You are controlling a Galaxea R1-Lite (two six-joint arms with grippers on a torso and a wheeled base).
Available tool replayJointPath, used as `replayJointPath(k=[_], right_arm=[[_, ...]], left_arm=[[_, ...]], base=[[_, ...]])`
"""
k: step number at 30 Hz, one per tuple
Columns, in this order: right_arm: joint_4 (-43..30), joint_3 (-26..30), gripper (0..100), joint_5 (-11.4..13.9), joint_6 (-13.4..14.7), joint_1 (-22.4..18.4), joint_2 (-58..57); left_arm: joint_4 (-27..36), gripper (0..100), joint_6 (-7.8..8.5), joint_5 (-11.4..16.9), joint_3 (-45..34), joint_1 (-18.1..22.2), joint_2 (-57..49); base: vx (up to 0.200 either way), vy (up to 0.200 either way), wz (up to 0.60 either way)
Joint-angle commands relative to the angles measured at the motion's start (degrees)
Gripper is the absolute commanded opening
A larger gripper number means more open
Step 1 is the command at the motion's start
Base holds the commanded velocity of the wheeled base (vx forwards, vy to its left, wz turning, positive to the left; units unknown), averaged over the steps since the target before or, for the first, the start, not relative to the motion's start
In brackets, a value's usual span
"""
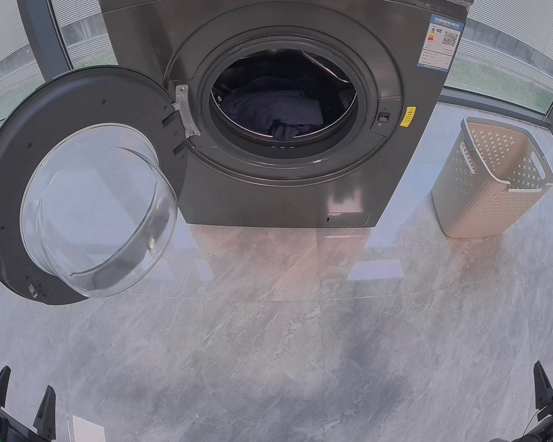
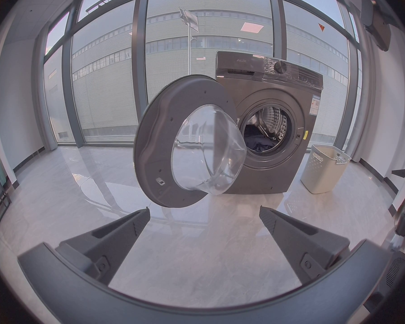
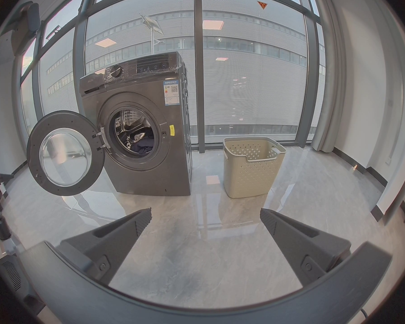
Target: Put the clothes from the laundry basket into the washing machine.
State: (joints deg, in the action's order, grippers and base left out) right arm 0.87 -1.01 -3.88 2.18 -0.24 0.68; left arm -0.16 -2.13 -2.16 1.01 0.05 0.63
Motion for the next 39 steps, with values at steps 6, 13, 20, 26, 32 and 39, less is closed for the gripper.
replayJointPath(k=[6,13,20,26,32,39], right_arm=[[0.0,0.9,100,0.0,0.0,0.0,-0.7],[0.0,0.9,100,0.0,0.0,0.0,-0.7],[0.0,0.9,100,0.0,0.0,0.0,-0.7],[0.0,0.9,100,0.0,0.0,0.1,-0.7],[0.0,0.9,100,0.0,0.0,0.0,-0.7],[0.0,0.9,100,0.0,0.0,0.0,-0.7]], left_arm=[[0.0,100,-0.06,0.0,-1.0,0.0,-0.6],[0.0,100,-0.06,0.0,-1.0,0.0,-0.6],[0.1,100,0.73,-0.3,-1.0,0.1,-0.6],[0.1,100,1.34,-0.3,-1.0,0.2,-0.6],[-0.7,100,1.08,-0.8,-0.8,0.3,-0.6],[-2.7,100,-2.35,2.3,15.0,-1.6,11.0]], base=[[0.000,0.200,0.00],[0.000,0.200,0.00],[0.000,0.114,0.00],[0.000,0.000,0.00],[0.000,0.000,0.00],[0.000,0.000,0.00]])
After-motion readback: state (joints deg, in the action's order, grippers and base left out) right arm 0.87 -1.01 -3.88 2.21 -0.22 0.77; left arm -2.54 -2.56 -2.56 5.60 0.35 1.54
